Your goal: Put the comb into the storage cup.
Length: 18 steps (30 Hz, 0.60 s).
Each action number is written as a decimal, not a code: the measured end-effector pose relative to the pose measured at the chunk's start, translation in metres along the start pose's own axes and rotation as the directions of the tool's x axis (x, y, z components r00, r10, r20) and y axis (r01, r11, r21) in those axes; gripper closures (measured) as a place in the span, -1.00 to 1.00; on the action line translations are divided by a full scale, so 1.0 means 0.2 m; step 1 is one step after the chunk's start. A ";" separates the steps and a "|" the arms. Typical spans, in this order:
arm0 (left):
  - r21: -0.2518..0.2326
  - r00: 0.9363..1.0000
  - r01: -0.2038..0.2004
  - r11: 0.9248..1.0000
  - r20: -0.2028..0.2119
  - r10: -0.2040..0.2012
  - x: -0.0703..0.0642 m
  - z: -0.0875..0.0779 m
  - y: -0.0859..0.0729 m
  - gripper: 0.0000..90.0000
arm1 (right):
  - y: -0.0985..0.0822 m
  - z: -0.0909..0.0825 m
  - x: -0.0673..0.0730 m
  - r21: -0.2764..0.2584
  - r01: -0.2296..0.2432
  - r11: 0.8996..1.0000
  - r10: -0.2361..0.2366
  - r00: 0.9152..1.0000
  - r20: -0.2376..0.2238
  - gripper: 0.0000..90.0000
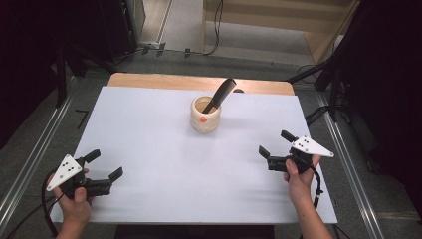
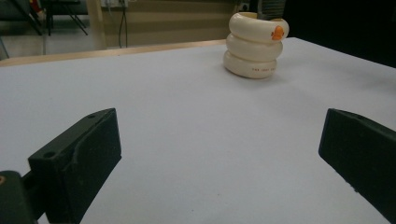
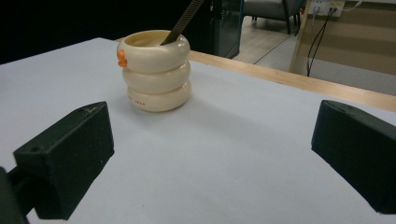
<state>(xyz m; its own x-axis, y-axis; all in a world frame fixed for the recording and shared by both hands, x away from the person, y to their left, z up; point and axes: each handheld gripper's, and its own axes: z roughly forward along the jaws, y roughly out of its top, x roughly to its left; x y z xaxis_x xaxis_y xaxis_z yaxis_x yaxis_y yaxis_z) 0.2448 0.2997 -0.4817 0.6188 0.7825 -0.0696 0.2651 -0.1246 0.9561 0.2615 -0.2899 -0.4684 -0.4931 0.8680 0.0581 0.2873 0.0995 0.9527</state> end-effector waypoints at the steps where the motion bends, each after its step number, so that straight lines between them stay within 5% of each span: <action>1: -0.001 1.000 0.001 1.000 -0.001 -0.001 0.00 0.00 0.00 -1.00 | -0.01 -0.01 0.00 0.001 0.000 1.000 0.000 1.000 0.001 -1.00; 18: 0.001 1.000 -0.010 1.000 0.001 0.010 0.00 0.00 0.00 -1.00 | -0.11 -0.14 -0.05 0.004 -0.023 1.000 0.023 0.999 0.038 -1.00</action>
<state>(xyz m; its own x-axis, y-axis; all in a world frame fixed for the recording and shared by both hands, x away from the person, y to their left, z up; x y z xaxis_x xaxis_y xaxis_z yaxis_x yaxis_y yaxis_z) 0.2442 0.2990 -0.4815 0.6217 0.7809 -0.0605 0.2597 -0.1326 0.9565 0.2363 -0.3142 -0.4822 -0.4549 0.8879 0.0685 0.3022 0.0815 0.9498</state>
